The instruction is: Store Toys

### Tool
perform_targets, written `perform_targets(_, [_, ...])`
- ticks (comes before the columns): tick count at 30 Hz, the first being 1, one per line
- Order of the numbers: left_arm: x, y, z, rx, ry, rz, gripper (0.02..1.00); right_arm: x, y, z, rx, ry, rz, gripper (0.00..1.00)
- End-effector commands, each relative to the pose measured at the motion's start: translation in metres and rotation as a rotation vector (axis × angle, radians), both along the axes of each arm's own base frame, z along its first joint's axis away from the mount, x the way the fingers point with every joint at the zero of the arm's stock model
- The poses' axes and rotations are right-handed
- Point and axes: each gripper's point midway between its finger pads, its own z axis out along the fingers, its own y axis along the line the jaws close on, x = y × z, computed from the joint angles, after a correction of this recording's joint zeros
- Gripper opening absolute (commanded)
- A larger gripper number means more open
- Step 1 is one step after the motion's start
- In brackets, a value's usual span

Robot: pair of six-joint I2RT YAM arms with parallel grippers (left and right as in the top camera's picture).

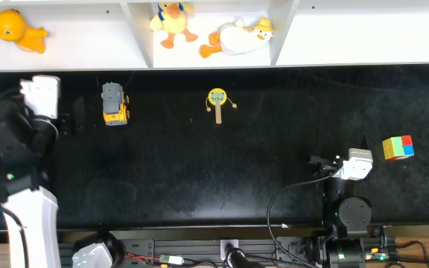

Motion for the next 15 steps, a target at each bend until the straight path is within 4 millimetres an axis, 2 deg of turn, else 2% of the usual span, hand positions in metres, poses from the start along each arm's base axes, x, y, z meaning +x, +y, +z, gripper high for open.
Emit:
perform_targets(1, [-0.009, -0.022, 0.000, -0.063, -0.028, 0.023, 0.998, 0.000, 0.001, -0.003, 0.001, -0.003, 0.002, 0.993])
perform_targets(4, [-0.012, -0.034, -0.002, -0.131, -0.029, 0.066, 0.996, 0.000, 0.001, -0.003, 0.001, -0.003, 0.002, 0.996])
perform_targets(10, [-0.009, -0.069, -0.015, -0.200, 0.027, 0.002, 0.998, 0.000, 0.001, -0.003, 0.001, -0.003, 0.002, 0.996])
perform_targets(15, [0.002, -0.060, -0.048, -0.231, 0.115, 0.090, 0.998, 0.000, 0.001, -0.003, 0.001, -0.003, 0.002, 0.993])
